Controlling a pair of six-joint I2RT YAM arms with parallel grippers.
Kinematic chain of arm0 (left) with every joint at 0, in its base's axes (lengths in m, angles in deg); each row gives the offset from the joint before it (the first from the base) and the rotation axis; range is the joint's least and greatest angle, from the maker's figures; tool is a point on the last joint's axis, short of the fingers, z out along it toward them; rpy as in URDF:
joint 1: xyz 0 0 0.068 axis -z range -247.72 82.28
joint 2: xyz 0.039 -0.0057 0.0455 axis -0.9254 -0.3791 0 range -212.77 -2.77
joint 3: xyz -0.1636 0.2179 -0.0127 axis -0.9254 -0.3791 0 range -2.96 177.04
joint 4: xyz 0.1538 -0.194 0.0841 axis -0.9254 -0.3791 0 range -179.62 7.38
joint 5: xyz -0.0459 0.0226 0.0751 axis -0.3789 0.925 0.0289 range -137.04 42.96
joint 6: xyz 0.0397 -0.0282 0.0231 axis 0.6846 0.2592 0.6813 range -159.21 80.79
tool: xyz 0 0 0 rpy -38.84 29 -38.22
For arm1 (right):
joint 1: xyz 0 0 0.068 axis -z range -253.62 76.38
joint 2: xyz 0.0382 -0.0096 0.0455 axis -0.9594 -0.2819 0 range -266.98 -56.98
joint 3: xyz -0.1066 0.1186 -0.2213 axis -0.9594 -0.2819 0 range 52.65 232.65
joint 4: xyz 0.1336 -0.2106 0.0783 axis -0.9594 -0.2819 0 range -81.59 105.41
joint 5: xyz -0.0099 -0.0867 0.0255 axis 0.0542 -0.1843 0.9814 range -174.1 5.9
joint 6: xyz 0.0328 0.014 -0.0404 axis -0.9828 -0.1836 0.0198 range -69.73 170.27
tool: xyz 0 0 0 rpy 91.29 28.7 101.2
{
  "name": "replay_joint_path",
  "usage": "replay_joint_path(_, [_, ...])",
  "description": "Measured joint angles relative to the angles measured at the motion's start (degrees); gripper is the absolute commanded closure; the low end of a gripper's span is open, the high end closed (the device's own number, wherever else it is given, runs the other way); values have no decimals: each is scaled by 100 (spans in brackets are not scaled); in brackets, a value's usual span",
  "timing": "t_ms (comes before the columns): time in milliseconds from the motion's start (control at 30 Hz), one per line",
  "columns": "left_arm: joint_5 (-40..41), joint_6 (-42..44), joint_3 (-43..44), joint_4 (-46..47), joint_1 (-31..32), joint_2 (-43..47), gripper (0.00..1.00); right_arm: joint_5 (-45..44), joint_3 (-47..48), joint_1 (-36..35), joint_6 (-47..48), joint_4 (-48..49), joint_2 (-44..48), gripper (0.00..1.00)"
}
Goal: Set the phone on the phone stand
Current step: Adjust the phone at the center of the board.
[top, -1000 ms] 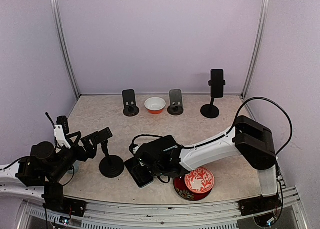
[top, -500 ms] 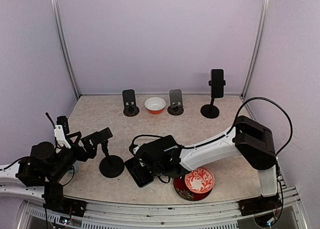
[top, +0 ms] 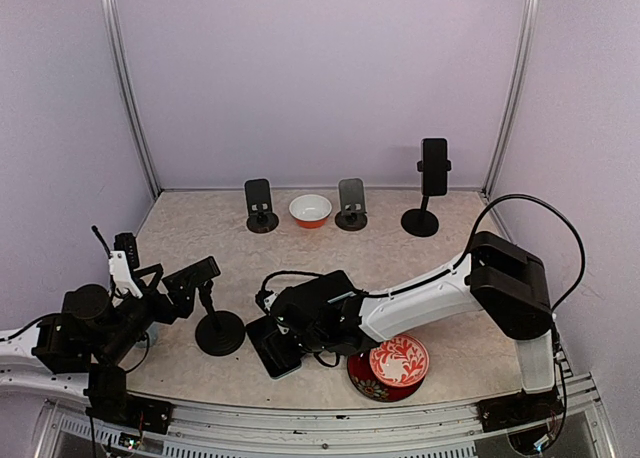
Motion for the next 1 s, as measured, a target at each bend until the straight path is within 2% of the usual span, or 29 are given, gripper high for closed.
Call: replay_joint_path(1000, [0, -98, -166, -85, 2, 44, 1, 415, 0, 9, -28, 245, -48, 39])
